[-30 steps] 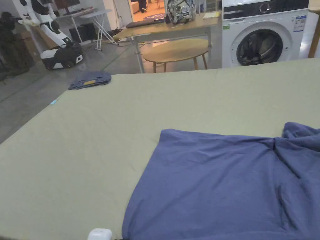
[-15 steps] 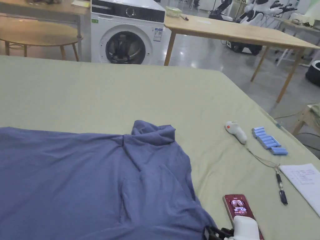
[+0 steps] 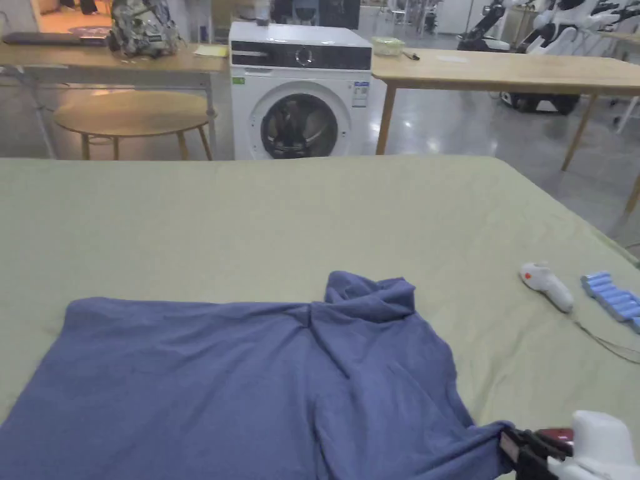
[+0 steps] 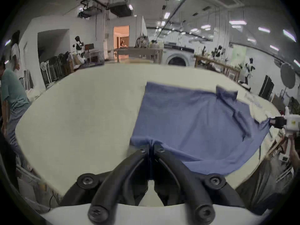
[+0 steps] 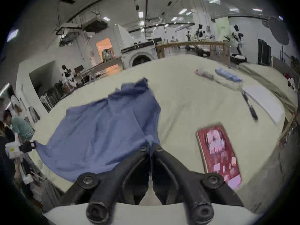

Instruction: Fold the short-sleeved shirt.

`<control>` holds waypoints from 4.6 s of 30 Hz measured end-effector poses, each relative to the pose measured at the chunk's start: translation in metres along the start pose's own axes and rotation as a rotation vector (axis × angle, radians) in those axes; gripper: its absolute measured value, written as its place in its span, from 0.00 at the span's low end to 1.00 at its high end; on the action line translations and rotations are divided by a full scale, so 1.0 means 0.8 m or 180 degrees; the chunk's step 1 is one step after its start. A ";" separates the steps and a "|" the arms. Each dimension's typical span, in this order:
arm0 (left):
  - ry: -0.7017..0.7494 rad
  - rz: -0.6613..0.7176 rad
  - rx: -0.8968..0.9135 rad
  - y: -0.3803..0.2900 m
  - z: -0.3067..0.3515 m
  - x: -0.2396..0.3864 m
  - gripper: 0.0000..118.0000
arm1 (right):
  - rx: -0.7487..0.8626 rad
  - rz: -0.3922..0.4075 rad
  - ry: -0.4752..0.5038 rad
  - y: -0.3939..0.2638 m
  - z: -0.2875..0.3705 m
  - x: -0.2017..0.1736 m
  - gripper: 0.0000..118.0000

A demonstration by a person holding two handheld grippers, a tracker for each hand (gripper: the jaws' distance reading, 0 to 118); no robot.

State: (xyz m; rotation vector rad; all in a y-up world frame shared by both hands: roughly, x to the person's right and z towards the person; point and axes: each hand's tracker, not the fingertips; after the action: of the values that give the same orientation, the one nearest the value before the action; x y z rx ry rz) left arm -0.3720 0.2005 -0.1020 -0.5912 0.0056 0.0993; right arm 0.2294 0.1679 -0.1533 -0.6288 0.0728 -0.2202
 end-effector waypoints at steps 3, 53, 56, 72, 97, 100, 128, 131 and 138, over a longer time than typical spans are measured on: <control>-0.0045 -0.0010 0.0037 0.066 -0.054 -0.015 0.00 | 0.0018 0.0031 0.0014 0.054 -0.047 -0.005 0.01; -0.0159 0.0483 -0.0447 0.036 -0.150 -0.039 0.44 | 0.0504 0.0532 0.0227 -0.026 0.092 -0.092 0.00; 0.0078 0.0500 -0.0723 0.023 -0.218 -0.055 0.34 | 0.0377 0.0500 0.0120 -0.032 0.086 -0.078 0.00; 0.0151 0.0253 -0.1017 0.013 -0.238 0.005 0.00 | -0.0413 -0.0385 -0.0407 -0.001 -0.124 -0.026 0.46; -0.0115 0.0570 -0.0536 -0.056 0.022 -0.040 0.05 | -0.0317 -0.0290 -0.0124 -0.036 0.030 -0.021 0.04; -0.0224 0.0519 -0.0640 -0.101 0.024 -0.044 0.54 | -0.0421 -0.0191 -0.0215 -0.063 0.042 -0.018 0.36; -0.0253 0.0062 0.0744 0.029 0.133 0.060 0.05 | 0.0715 0.0843 0.0593 0.004 0.118 -0.139 0.00; -0.0181 0.0209 0.0350 0.051 0.064 0.030 0.53 | 0.0600 0.0741 0.0650 -0.005 0.105 -0.128 0.00; 0.0054 0.0163 -0.0778 0.080 -0.172 -0.045 0.53 | 0.0254 0.0581 0.0566 -0.027 0.085 -0.095 0.00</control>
State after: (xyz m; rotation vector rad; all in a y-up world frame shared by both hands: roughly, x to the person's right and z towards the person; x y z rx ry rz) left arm -0.4110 0.1735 -0.2511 -0.8362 0.0252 0.1459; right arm 0.1608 0.2068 -0.0854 -0.5185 0.2902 -0.1015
